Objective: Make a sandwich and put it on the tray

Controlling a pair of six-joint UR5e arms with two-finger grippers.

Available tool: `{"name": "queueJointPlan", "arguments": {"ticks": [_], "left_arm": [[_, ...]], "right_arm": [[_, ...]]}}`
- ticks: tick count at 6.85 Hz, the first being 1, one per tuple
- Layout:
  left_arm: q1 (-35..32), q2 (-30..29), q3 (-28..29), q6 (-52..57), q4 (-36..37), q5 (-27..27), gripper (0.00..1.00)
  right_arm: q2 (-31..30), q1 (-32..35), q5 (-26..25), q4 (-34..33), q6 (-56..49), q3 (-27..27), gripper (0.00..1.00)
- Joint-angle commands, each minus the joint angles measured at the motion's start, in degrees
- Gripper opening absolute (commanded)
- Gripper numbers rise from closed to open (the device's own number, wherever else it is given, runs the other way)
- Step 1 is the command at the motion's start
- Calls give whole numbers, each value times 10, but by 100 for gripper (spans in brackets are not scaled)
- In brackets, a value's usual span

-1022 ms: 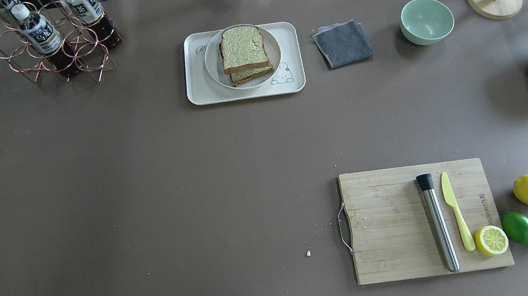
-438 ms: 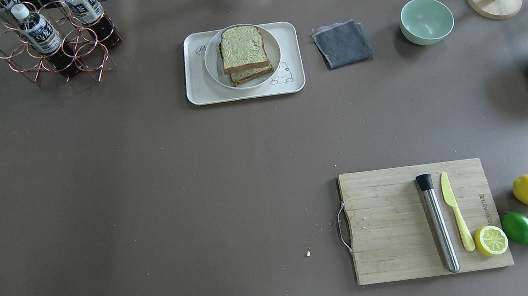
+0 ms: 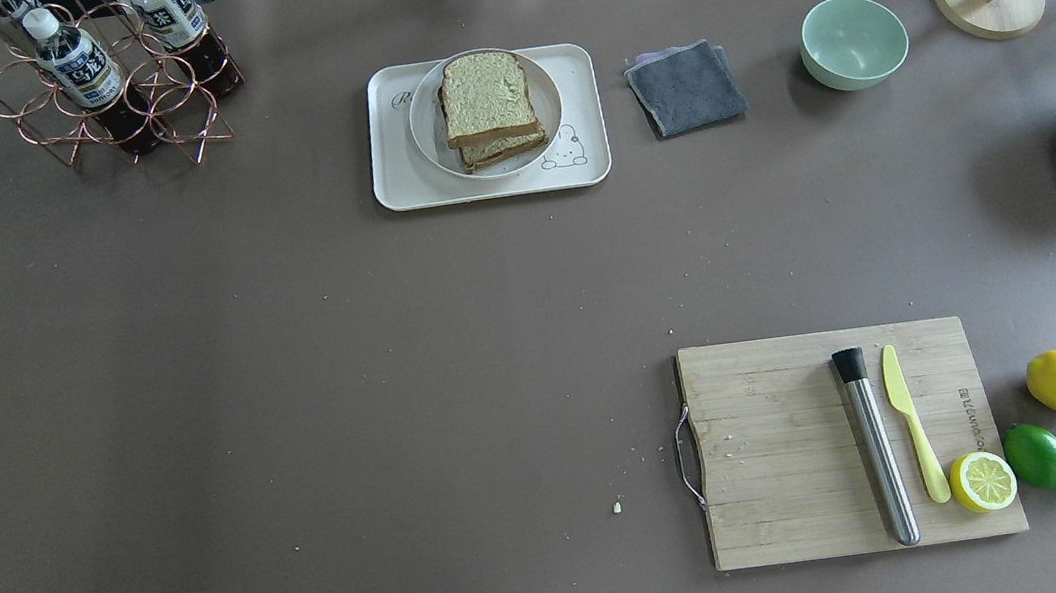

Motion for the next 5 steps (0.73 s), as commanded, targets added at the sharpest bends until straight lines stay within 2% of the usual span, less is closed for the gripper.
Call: {"name": "queueJointPlan", "arguments": {"ticks": [1,2,3,5], "left_arm": [[-1,-3,-2,-2,21,1,89],[0,-4,-1,-2,21,3,97],[0,-7,0,-2,21,9,97],[1,-8,4,-1,21,12,97]], "right_arm": [[-16,1,-16,-5,-32,5,100],[-17,1,-18,-5,-35,3,100],[-16,2,-18,-7,-37,5,100],[2,1,-18,-59,-38,21,100]]}}
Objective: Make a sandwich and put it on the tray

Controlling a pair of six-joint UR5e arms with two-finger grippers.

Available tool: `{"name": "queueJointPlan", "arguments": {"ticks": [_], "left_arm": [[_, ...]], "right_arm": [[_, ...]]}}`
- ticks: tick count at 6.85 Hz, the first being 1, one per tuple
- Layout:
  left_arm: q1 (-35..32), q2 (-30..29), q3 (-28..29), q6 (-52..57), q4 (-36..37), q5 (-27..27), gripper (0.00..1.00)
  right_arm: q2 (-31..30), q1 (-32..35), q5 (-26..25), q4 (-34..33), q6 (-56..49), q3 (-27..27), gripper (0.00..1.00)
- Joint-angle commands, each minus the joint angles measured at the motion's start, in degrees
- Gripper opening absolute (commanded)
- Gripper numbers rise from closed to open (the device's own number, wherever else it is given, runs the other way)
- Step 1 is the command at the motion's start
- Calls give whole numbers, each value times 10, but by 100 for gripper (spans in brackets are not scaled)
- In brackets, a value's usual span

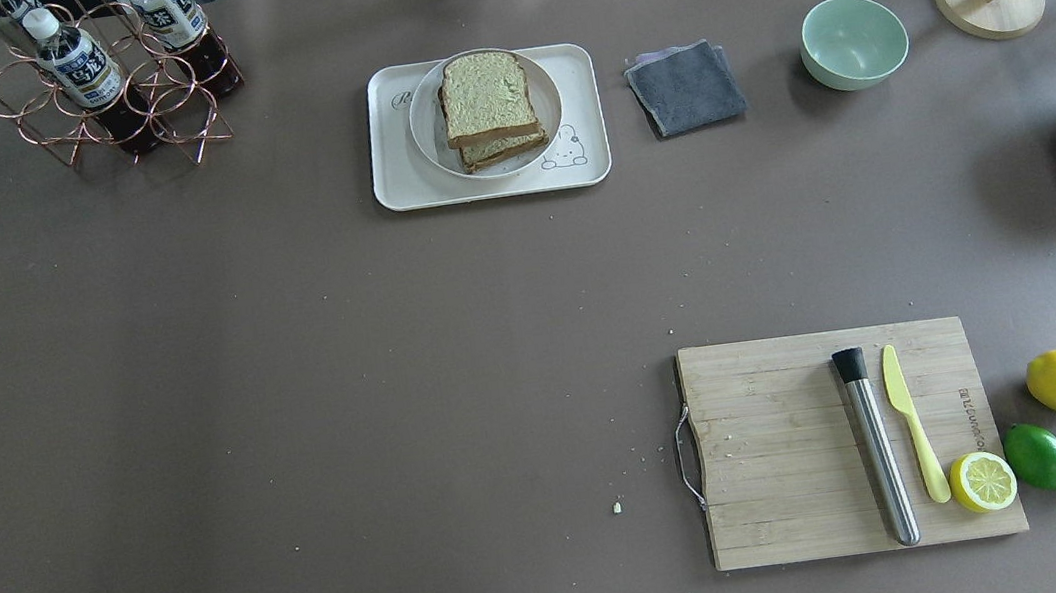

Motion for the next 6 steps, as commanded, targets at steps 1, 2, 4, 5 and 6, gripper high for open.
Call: {"name": "queueJointPlan", "arguments": {"ticks": [1,2,4,5,6], "left_arm": [[0,-1,2,4,-2,1,97],[0,-2,1,6,-5,1,97],[-2,-2,-7,5,-11,1,97],[-2,-2,-5,1,-26,1,97],[-2,-1,-4,1,-26,2,97]], "right_arm": [[8,1,-1,-23,-2,7,100],[8,1,-1,-23,-2,7,100],[8,1,-1,-23,-4,6,100],[8,1,-1,-23,-4,4,100],[7,1,-1,-23,-4,5,100]]}}
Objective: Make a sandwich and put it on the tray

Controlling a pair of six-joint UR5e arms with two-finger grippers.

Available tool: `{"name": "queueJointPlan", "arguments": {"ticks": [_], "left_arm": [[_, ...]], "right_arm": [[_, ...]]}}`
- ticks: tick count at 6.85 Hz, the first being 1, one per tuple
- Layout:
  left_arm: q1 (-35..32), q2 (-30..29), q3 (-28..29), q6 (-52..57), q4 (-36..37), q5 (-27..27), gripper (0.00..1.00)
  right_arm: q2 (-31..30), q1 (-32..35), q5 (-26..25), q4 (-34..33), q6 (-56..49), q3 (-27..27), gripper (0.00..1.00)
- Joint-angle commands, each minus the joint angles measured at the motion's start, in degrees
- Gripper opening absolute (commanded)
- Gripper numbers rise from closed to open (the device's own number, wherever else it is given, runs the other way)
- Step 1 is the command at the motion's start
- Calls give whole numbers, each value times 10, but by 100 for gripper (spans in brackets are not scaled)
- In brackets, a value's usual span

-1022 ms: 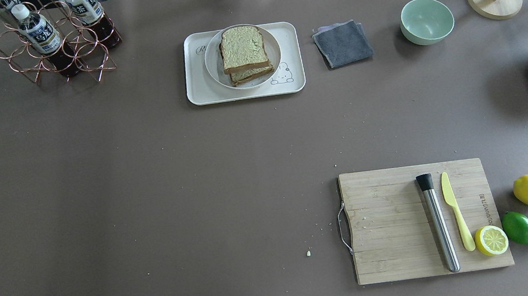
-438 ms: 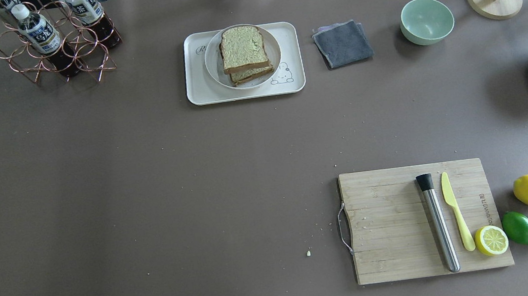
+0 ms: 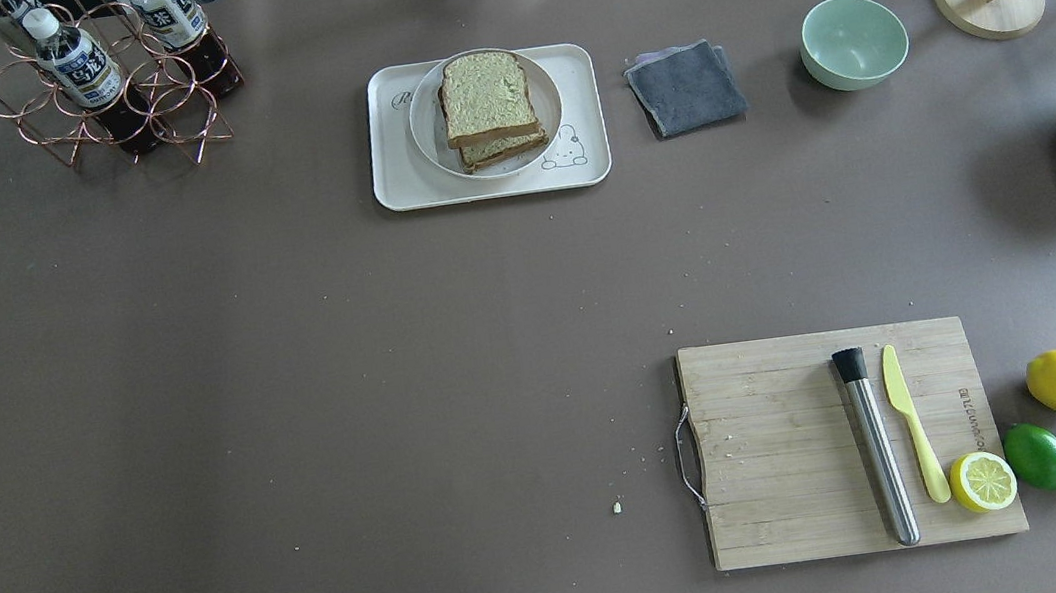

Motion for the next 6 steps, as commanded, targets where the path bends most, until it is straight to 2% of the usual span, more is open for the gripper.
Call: {"name": "queueJointPlan", "arguments": {"ticks": [1,6], "left_arm": [[0,1,-2,-1,-6,1,97],[-4,-1,-5,1,-6,20,97]], "right_arm": [[-3,0,0,0,0,1,100],[-3,3,0,3,0,8,100]]}}
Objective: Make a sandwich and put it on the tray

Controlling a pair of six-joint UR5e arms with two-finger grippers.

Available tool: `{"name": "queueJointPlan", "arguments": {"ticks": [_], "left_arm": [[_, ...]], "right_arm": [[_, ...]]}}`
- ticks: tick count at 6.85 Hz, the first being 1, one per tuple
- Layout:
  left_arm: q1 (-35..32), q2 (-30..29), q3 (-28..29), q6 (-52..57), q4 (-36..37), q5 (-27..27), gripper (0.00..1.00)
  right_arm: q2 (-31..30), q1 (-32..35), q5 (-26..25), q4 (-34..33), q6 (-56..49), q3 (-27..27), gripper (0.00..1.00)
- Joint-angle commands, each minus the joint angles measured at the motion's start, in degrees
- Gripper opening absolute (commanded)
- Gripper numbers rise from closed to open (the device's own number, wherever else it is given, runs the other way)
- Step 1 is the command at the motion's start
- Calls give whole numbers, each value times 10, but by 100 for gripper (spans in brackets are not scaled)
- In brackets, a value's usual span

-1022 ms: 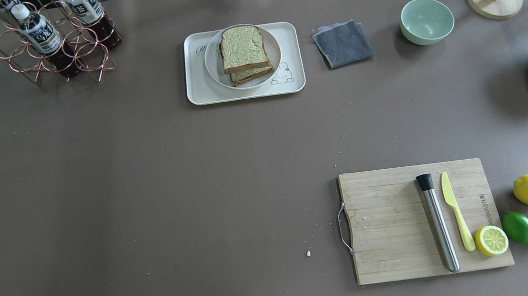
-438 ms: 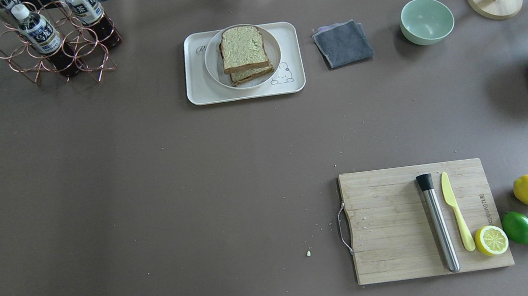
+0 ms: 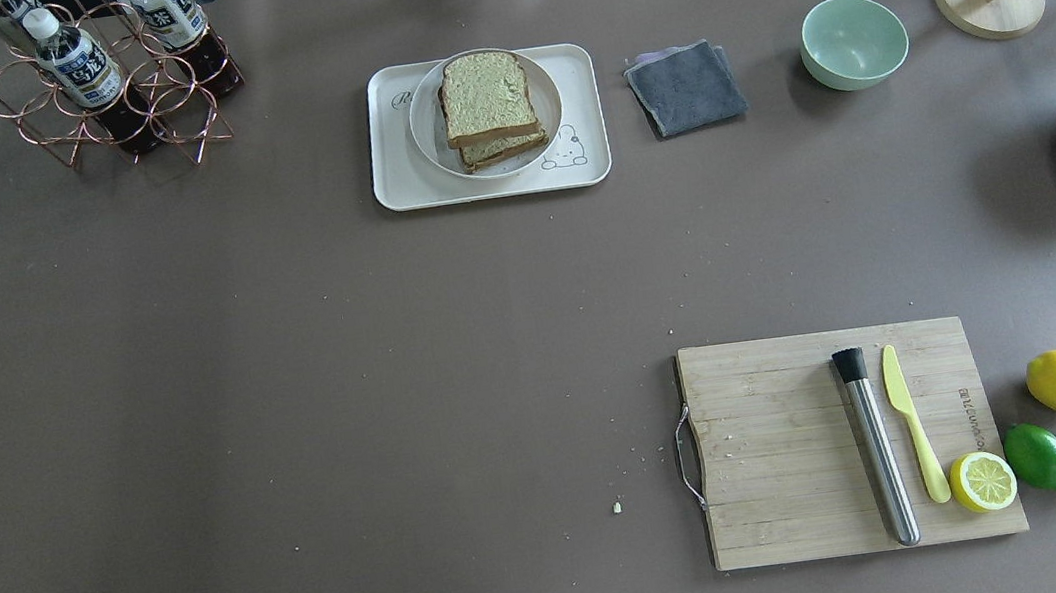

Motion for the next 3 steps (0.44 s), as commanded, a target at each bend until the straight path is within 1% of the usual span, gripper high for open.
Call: {"name": "queueJointPlan", "arguments": {"ticks": [1,3], "left_arm": [[-2,1,0,3,0,1,97],[-4,7,-6,3,-1,-4,97]], "right_arm": [[-3,2,0,2,0,11,100],[-4,5,0,1,0,11,100]]}}
